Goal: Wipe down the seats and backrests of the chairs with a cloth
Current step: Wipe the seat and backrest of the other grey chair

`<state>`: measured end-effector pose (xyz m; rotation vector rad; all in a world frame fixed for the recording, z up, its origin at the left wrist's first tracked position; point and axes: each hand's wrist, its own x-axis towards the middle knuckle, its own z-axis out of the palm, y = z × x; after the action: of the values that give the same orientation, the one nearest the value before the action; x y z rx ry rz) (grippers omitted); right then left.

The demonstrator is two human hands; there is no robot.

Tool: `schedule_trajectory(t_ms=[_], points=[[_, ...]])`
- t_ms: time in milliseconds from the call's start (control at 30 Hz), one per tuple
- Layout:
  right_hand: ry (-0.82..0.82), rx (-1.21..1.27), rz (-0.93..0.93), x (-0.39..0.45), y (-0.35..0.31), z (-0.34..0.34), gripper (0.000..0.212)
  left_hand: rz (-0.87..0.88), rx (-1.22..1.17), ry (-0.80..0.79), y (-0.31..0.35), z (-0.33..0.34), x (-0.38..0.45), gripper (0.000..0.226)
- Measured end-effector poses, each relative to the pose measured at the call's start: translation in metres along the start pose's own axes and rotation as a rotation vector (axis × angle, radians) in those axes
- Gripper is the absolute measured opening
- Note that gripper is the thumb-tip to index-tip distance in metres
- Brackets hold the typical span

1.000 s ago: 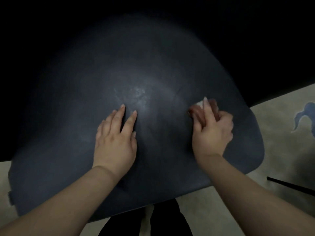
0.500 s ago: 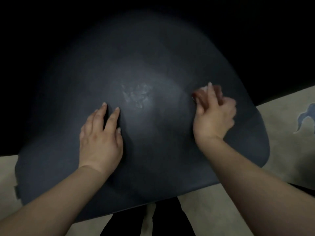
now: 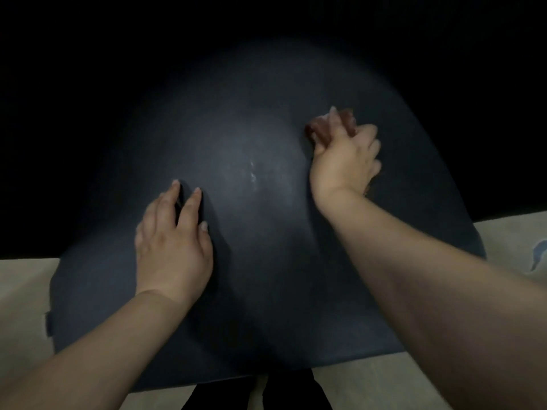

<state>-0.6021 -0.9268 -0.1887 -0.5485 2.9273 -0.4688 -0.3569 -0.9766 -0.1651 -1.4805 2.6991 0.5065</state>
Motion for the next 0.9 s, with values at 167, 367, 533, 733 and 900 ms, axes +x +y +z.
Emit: schedule_trajectory(t_ms=[167, 367, 533, 733, 900], points=[[-0.309, 0.003, -0.605, -0.117, -0.034, 0.009, 0.062, -0.082, 0.0, -0.044, -0.006, -0.005, -0.004, 0.054], [-0.159, -0.148, -0.467, -0.034, 0.003, -0.004, 0.053, -0.062, 0.012, -0.032, -0.011, -0.005, -0.016, 0.055], [-0.056, -0.039, -0.169, -0.015, -0.023, 0.011, 0.055, -0.109, -0.023, -0.012, -0.004, 0.003, -0.019, 0.054], [-0.334, -0.067, -0.775, -0.091, -0.014, 0.0, 0.061, -0.053, 0.02, -0.055, -0.004, -0.002, -0.019, 0.052], [-0.308, -0.128, -0.627, -0.08, 0.053, -0.041, 0.055, 0.006, 0.056, -0.13, 0.004, -0.02, -0.023, 0.051]])
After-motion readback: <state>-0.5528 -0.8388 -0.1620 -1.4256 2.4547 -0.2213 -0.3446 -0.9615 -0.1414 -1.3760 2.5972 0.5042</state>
